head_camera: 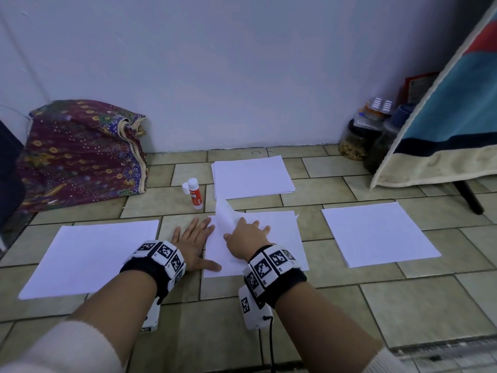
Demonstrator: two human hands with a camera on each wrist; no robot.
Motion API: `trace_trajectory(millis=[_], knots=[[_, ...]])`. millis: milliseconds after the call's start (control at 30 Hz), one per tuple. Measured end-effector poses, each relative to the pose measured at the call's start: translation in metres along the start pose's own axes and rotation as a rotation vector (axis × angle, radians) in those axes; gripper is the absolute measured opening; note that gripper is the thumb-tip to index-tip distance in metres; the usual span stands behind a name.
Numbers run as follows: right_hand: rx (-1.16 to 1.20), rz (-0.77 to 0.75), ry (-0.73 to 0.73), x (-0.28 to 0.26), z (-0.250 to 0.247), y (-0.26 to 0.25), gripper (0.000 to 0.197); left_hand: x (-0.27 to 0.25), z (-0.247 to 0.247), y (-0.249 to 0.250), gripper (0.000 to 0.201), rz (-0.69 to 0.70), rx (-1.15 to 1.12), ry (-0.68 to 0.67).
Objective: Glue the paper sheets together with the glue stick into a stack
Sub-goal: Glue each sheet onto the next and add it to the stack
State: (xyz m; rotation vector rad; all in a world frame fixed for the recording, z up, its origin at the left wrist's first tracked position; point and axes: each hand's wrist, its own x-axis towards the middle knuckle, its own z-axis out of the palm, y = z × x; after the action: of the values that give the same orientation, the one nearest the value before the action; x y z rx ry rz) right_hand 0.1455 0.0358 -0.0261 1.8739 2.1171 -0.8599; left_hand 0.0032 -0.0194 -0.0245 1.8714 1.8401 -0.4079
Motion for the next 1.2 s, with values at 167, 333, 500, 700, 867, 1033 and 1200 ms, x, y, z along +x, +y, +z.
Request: trace_trajectory(millis=[167,333,500,700,867,1033,1200], knots=[[-0.014,0.004,-0.007,-0.0003,-0.0003,-0.0006,0.070,0.0002,0.0014,0.0003,0.126,-0.002,-0.010,0.011],[-0.026,0.003,-0.011,-0.0001,-0.0007,-0.0009,0.069,-0.0007,0.0007,0.0006,0.123,-0.005,-0.013,0.017],[-0.024,0.009,-0.007,0.0018,-0.0012,-0.0008,0.069,-0.0012,0.0004,0.0013,0.123,-0.004,-0.015,0.011],[-0.019,0.003,-0.010,0.0013,0.0003,-0.0009,0.071,-0.0005,-0.0002,0.0005,0.123,-0.004,-0.020,0.003],[-0.028,-0.006,-0.004,-0.0014,0.0009,0.0002,0.077,-0.0011,0.0005,-0.0001,0.127,0.001,-0.016,0.010],[0.036,-0.052,0.033,-0.0032,0.0036,0.0029,0.083,-0.0005,-0.0002,0.0001,0.138,0.006,-0.024,0.009],[-0.054,-0.070,0.003,0.0026,0.0031,0.0027,0.062,-0.0022,-0.0022,0.0001,0.141,0.022,-0.040,0.006]])
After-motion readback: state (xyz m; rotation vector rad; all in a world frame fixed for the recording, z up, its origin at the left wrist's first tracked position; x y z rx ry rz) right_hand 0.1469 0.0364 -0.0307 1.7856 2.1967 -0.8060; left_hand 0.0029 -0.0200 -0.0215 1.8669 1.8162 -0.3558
